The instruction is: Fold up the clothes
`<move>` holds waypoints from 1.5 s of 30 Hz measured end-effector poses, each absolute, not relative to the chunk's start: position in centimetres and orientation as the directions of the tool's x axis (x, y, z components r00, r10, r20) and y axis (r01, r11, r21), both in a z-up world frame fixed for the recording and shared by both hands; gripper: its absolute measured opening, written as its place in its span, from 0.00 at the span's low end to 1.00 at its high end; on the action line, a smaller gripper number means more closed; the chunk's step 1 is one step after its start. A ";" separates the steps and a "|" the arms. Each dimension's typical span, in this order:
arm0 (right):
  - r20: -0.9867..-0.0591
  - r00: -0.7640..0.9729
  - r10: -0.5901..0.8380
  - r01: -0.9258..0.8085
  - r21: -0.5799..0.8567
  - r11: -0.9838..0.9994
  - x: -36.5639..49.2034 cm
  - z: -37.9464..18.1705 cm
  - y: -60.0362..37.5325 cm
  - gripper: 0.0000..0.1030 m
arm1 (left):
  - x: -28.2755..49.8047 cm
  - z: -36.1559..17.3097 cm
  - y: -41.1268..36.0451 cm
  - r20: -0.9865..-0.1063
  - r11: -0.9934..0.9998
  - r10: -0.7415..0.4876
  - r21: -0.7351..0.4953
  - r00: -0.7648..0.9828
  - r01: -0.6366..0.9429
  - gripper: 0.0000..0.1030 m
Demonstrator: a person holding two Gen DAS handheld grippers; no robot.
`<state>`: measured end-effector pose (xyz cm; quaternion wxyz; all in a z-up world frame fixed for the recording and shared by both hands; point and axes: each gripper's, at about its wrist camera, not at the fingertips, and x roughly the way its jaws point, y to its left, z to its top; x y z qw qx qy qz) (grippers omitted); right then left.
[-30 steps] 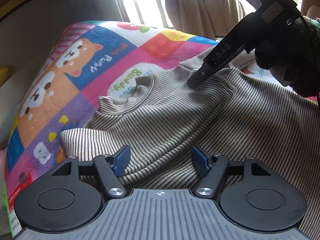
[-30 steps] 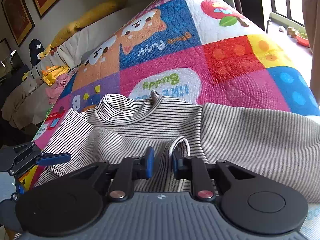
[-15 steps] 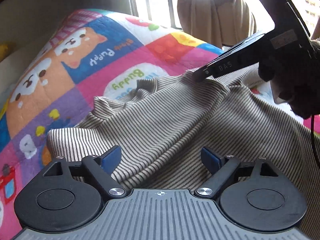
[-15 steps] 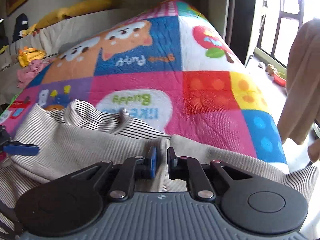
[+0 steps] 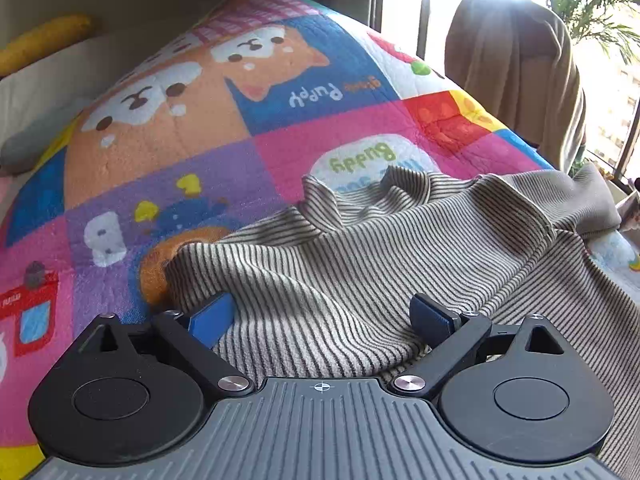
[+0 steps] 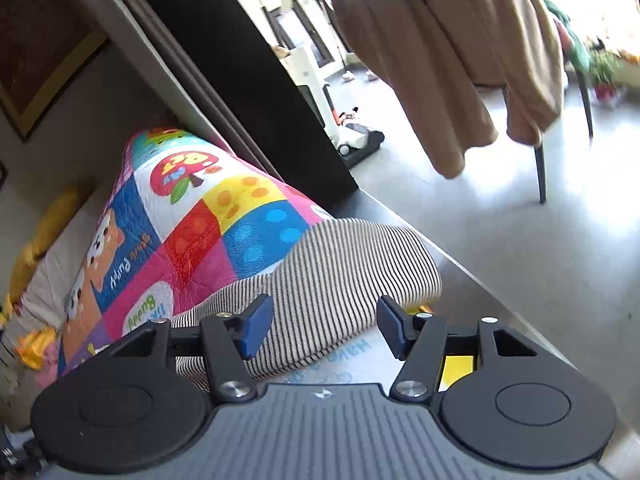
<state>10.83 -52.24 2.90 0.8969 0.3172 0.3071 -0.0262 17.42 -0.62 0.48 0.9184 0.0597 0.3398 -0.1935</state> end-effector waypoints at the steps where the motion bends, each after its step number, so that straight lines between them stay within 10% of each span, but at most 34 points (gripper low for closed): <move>1: -0.562 0.809 0.174 0.255 0.602 0.757 10.8 2.2 -52.9 0.58 | 17.1 0.8 -0.6 -0.640 0.918 -0.320 -0.029 0.699 0.395 0.94; 8: -0.483 0.800 0.356 0.292 0.832 0.472 13.3 -2.3 -53.9 0.65 | 12.8 1.8 -1.8 -0.604 0.888 -0.379 -0.026 0.701 0.458 0.94; 18: -0.267 0.882 0.389 -0.018 0.804 0.594 15.5 3.0 -48.4 0.73 | 9.6 -1.0 -2.1 -0.645 0.868 -0.424 -0.090 0.636 0.488 0.95; 25: -0.392 0.644 0.657 -0.592 0.289 0.752 13.7 11.7 -30.6 0.81 | 9.5 -1.1 -1.7 -0.636 0.870 -0.429 -0.100 0.641 0.484 0.95; 37: -0.565 0.718 0.406 -0.462 0.048 0.885 12.1 8.3 -29.7 0.92 | 9.2 -0.7 -1.1 -0.618 0.868 -0.451 -0.138 0.644 0.477 0.96; 45: -0.564 0.802 0.199 -0.357 -0.185 0.916 11.8 4.8 -29.6 0.93 | 11.1 3.8 2.2 -0.500 0.833 -0.552 -0.371 0.667 0.410 0.95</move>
